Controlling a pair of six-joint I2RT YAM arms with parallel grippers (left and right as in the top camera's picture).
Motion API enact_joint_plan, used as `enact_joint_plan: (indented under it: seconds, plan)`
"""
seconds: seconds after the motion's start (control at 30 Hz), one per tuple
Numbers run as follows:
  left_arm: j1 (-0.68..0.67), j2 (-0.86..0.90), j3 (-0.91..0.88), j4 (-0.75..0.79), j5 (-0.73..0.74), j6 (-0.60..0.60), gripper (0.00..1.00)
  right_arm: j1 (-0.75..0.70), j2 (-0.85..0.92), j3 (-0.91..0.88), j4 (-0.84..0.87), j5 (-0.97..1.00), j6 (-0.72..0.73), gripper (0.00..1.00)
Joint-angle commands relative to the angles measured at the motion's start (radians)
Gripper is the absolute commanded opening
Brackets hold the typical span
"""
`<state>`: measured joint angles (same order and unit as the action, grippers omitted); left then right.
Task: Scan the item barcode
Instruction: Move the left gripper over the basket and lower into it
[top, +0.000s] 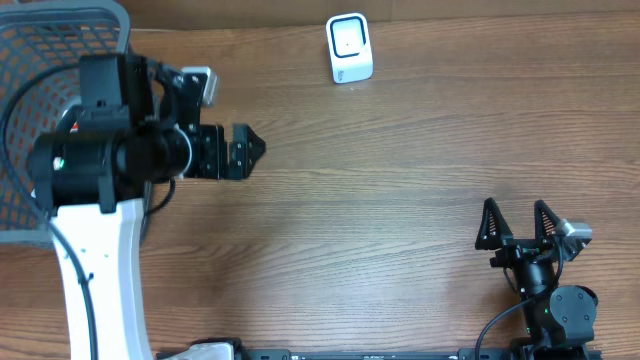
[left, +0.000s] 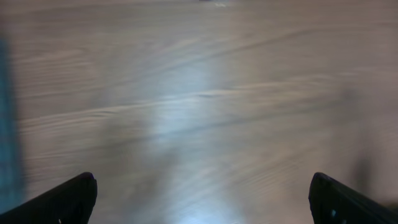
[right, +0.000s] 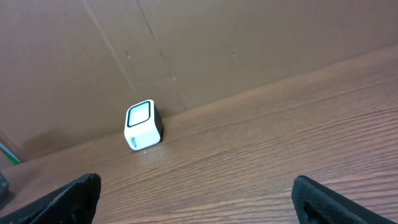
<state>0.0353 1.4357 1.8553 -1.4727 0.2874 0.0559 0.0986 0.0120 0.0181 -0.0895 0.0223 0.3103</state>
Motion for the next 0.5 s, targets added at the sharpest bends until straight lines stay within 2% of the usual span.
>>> enact_joint_plan:
  seconds: [0.0, 0.2, 0.47]
  plan:
    - [0.005, 0.019, 0.023, 0.033, -0.185, 0.019, 1.00, -0.005, -0.009, -0.010, 0.007, -0.006, -0.003, 1.00]
    - [0.006, 0.022, 0.026, 0.188, -0.385, 0.079, 1.00, -0.005, -0.009, -0.010, 0.007, -0.006, -0.003, 1.00]
    - [0.069, 0.023, 0.026, 0.395, -0.593, 0.079, 1.00, -0.005, -0.009, -0.010, 0.007, -0.006, -0.003, 1.00]
